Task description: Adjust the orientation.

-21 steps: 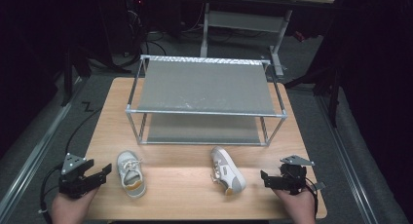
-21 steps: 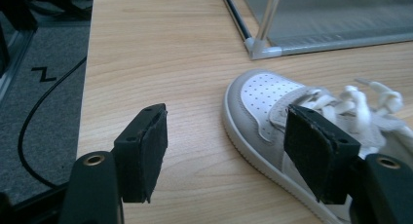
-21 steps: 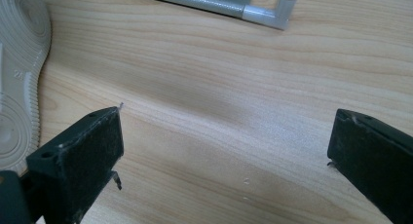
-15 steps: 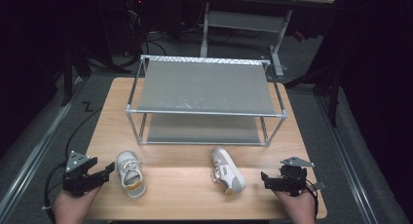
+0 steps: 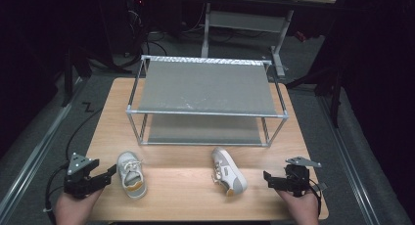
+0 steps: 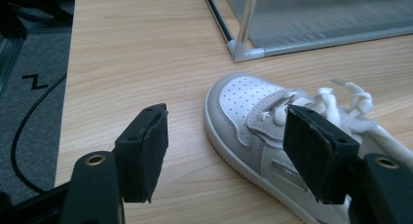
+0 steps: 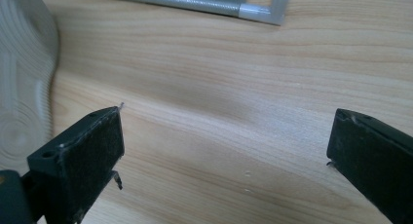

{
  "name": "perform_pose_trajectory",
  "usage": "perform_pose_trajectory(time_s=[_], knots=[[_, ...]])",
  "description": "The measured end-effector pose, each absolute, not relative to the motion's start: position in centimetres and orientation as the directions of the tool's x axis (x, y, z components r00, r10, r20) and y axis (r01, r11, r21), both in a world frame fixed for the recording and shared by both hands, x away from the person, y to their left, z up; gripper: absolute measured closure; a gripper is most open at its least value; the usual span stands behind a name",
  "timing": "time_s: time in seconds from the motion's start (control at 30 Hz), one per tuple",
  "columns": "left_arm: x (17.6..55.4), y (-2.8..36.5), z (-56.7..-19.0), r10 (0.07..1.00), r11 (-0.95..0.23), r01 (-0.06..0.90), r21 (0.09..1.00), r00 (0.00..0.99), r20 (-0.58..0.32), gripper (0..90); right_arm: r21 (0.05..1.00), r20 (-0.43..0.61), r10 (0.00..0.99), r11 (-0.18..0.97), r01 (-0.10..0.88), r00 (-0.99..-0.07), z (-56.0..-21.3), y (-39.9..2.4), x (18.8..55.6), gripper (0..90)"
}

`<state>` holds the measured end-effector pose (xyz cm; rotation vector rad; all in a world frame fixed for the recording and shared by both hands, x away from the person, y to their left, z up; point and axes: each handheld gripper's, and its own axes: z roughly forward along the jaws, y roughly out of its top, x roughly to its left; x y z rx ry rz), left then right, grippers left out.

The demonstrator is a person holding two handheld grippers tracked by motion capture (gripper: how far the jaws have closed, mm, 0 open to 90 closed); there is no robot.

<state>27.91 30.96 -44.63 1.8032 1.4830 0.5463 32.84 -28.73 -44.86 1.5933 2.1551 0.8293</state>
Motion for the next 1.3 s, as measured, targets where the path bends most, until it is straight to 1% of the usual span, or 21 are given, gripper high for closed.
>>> perform_pose_trajectory(time_s=[0.13,0.3,0.5,0.57,0.6,0.63,0.67,0.7,0.77,0.8,0.87,1.0,1.07,1.13,1.17,1.3], knots=[[27.7,30.4,-44.1,0.955,-0.068,0.631,0.772,0.265,-0.133,33.4,0.642,0.098,0.949,0.17,0.748,-0.3,-44.6,-28.9,33.0,0.2],[27.4,29.5,-43.7,0.944,-0.068,0.624,0.778,0.293,-0.153,32.7,0.638,0.089,0.947,0.184,0.748,-0.309,-44.8,-28.7,33.0,0.2],[26.5,27.6,-43.2,0.945,-0.082,0.616,0.784,0.298,-0.135,33.1,0.633,0.073,0.946,0.2,0.748,-0.315,-44.9,-28.4,32.9,0.5],[26.3,27.2,-43.1,0.956,-0.092,0.601,0.794,0.277,-0.099,36.9,0.635,0.072,0.945,0.204,0.746,-0.319,-44.8,-28.3,32.9,0.6],[26.3,27.2,-43.1,0.956,-0.092,0.601,0.794,0.277,-0.099,40.2,0.635,0.072,0.945,0.204,0.746,-0.319,-44.8,-28.3,32.9,0.6],[26.1,27.2,-43.1,0.963,-0.084,0.587,0.805,0.256,-0.087,52.8,0.636,0.077,0.944,0.2,0.745,-0.319,-44.8,-28.3,32.9,0.6],[26.1,27.5,-43.5,0.964,-0.084,0.593,0.801,0.251,-0.085,67.4,0.636,0.079,0.944,0.2,0.745,-0.32,-44.8,-28.3,32.9,0.7],[26.1,27.7,-43.8,0.972,-0.078,0.604,0.793,0.223,-0.074,76.5,0.636,0.078,0.944,0.2,0.745,-0.32,-44.8,-28.3,32.9,0.8],[26.4,28.1,-44.9,0.984,-0.083,0.639,0.765,0.174,-0.039,88.6,0.637,0.076,0.944,0.203,0.744,-0.322,-44.8,-28.3,32.9,0.9],[26.7,28.5,-45.6,0.988,-0.069,0.663,0.745,0.148,-0.04,89.9,0.638,0.076,0.943,0.203,0.743,-0.323,-44.7,-28.3,32.9,1.0],[27.1,28.9,-46.5,0.989,-0.035,0.701,0.712,0.126,-0.075,90.0,0.642,0.076,0.942,0.204,0.739,-0.326,-44.7,-28.3,33.0,1.1],[28.1,28.9,-47.7,0.992,-0.035,0.731,0.682,0.107,-0.064,90.0,0.65,0.077,0.94,0.205,0.732,-0.331,-44.7,-28.3,33.0,3.6],[28.5,28.6,-48.0,0.991,-0.039,0.736,0.676,0.117,-0.071,89.8,0.654,0.076,0.942,0.2,0.73,-0.326,-44.7,-28.1,32.9,6.2],[28.7,28.1,-48.2,0.987,-0.06,0.742,0.667,0.145,-0.074,89.6,0.667,0.071,0.943,0.197,0.719,-0.324,-44.5,-28.0,32.7,11.7],[28.7,27.8,-48.1,0.987,-0.069,0.738,0.671,0.147,-0.06,89.9,0.676,0.07,0.943,0.195,0.71,-0.325,-44.4,-27.9,32.6,14.6],[28.7,27.8,-48.2,0.985,-0.066,0.736,0.674,0.155,-0.073,90.0,0.697,0.079,0.944,0.179,0.694,-0.322,-44.2,-27.9,32.2,17.5]])
